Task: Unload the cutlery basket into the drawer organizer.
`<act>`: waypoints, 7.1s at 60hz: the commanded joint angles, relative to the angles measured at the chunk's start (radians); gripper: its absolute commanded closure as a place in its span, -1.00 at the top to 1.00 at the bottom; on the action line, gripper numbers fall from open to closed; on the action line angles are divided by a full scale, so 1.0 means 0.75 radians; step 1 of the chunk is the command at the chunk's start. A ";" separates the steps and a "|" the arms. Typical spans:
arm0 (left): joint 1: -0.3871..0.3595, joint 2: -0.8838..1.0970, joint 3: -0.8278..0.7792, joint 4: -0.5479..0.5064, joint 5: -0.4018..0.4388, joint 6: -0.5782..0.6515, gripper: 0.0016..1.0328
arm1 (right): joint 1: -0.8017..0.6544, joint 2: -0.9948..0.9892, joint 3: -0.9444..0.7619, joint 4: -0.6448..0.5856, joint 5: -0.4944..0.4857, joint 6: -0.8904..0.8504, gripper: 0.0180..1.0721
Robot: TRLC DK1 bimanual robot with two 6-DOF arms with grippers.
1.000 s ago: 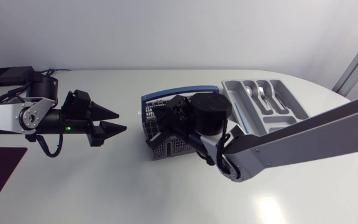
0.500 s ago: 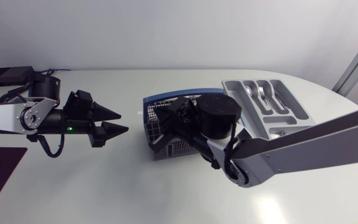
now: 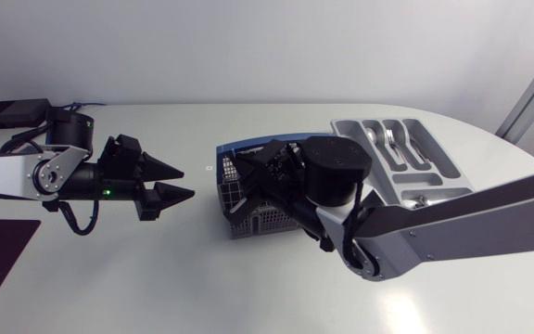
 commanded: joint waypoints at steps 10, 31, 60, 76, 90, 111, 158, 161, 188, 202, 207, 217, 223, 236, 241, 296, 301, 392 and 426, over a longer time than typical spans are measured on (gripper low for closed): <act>-0.011 -0.033 0.001 -0.011 0.024 -0.020 0.89 | 0.012 -0.065 -0.028 0.017 0.015 -0.052 -0.81; -0.011 -0.052 -0.007 -0.013 0.024 -0.020 0.89 | 0.015 -0.112 -0.030 0.014 0.028 -0.060 -0.81; -0.117 -0.134 0.028 -0.078 0.030 -0.063 0.89 | 0.008 -0.105 -0.024 -0.006 0.021 -0.066 -0.81; -0.150 -0.107 0.050 -0.074 0.030 -0.073 0.90 | -0.033 -0.009 -0.016 -0.006 -0.026 -0.062 -0.81; -0.150 -0.091 0.067 -0.076 0.028 -0.073 0.90 | -0.039 -0.005 -0.016 -0.014 -0.022 -0.068 0.24; -0.164 -0.068 0.085 -0.076 0.028 -0.082 0.90 | -0.028 -0.146 -0.045 -0.206 -0.017 -0.075 0.65; -0.172 -0.013 0.073 -0.058 0.028 -0.069 0.90 | -0.131 0.044 0.045 -0.294 -0.138 0.020 -0.06; -0.172 -0.011 0.071 -0.058 0.028 -0.069 0.90 | -0.131 0.054 0.051 -0.290 -0.136 0.022 -0.08; -0.166 -0.005 0.071 -0.050 0.028 -0.069 0.90 | -0.127 0.099 0.084 -0.280 -0.138 0.024 -0.32; -0.164 -0.003 0.073 -0.050 0.028 -0.069 0.90 | -0.123 0.109 0.098 -0.274 -0.140 0.024 -0.48; -0.164 0.001 0.073 -0.050 0.028 -0.069 0.90 | -0.123 0.118 0.107 -0.274 -0.144 0.024 -0.48; -0.164 0.008 0.073 -0.046 0.028 -0.069 0.90 | -0.114 0.134 0.113 -0.274 -0.146 0.024 -0.56; -0.162 0.008 0.073 -0.046 0.028 -0.069 0.90 | -0.114 0.136 0.117 -0.272 -0.148 0.024 -0.74; -0.162 0.012 0.077 -0.046 0.028 -0.069 0.90 | -0.100 0.118 0.094 -0.258 -0.152 0.015 -0.80; -0.162 0.014 0.077 -0.046 0.028 -0.069 0.90 | -0.092 0.101 0.072 -0.241 -0.152 0.001 -0.81; -0.279 0.071 0.173 -0.043 -0.003 -0.116 0.89 | -0.073 -0.007 -0.008 -0.190 -0.136 -0.079 -0.81; -0.293 0.096 0.173 -0.031 -0.024 -0.110 0.89 | -0.075 -0.007 -0.008 -0.190 -0.136 -0.079 -0.81; -0.393 0.243 0.163 0.006 -0.085 -0.131 -0.61 | -0.110 -0.124 -0.073 -0.176 -0.146 -0.142 -0.81; -0.424 0.302 0.206 0.006 -0.132 -0.153 -0.61 | -0.114 -0.136 -0.086 -0.176 -0.148 -0.150 -0.80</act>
